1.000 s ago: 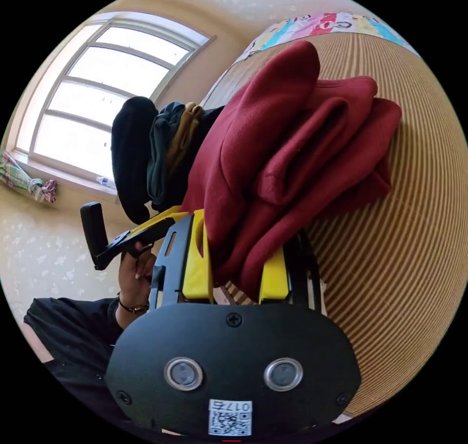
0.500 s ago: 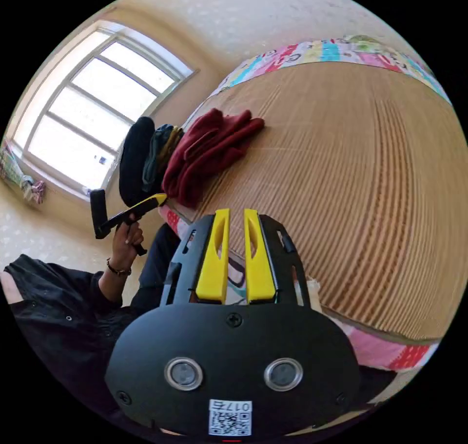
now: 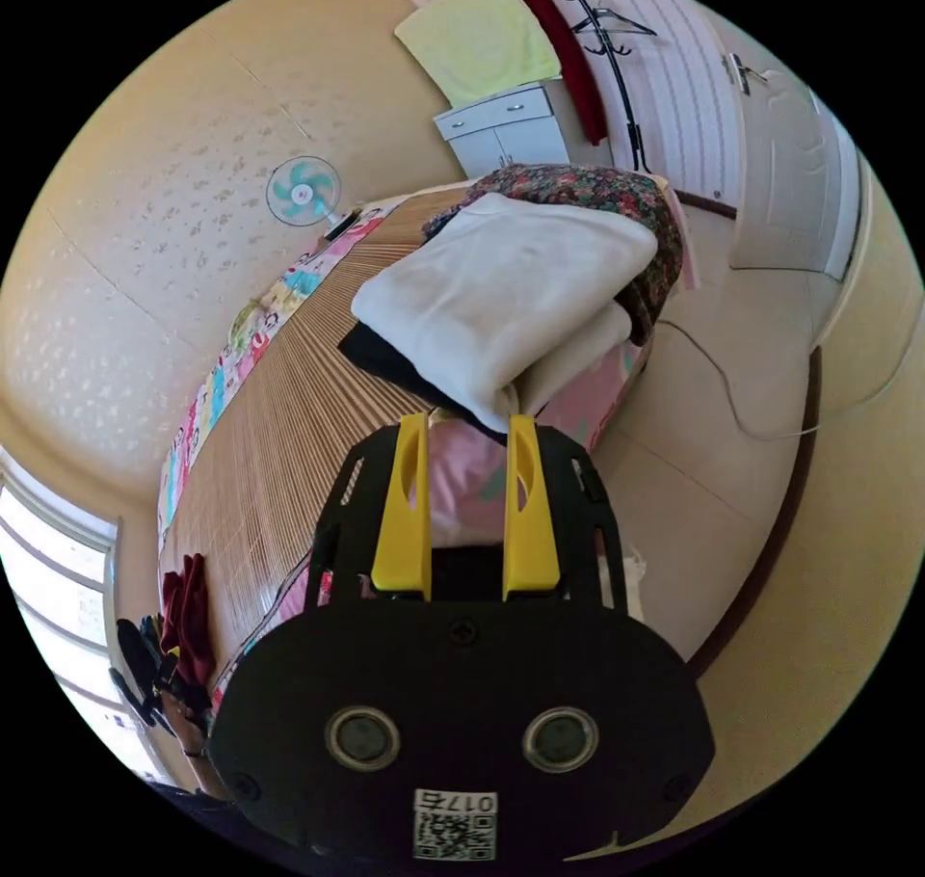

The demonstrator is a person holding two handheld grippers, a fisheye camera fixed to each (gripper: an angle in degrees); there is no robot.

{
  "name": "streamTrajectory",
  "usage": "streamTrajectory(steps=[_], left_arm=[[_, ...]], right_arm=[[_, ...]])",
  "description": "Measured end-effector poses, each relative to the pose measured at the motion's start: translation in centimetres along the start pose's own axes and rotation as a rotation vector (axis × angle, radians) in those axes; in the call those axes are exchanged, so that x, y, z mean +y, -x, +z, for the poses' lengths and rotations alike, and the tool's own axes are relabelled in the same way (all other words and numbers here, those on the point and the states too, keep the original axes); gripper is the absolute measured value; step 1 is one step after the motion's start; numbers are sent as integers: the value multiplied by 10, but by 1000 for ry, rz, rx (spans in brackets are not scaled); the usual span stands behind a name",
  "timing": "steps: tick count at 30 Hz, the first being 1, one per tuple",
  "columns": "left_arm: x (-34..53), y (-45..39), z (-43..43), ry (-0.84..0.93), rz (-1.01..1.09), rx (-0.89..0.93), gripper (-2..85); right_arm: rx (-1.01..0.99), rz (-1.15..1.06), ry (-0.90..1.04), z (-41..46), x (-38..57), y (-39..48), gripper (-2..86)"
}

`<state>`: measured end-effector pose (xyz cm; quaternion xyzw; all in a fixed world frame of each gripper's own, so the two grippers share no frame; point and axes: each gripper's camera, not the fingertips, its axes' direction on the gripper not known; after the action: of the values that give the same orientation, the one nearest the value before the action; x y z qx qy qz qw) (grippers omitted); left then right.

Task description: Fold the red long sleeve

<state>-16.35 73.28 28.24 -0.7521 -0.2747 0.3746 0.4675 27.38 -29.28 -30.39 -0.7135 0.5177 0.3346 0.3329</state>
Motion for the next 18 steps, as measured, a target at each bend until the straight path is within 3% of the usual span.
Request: streamTrajectory(steps=[3,7,13,18], left_arm=[[-1,-4,-14,-19,-39,-35,170],[8,-13,-34,-85,-15,-34,139],[10,-55,-34,-61,81,77,194],[-27,-124,15,-35,185,107,248]], right_arm=[[-41,-100,22,18,15,38,129],[105,-203,40,41,25,82,144],[-114,-366,97,61,50,139,165],[-161,-480,236,103,59,211,265]])
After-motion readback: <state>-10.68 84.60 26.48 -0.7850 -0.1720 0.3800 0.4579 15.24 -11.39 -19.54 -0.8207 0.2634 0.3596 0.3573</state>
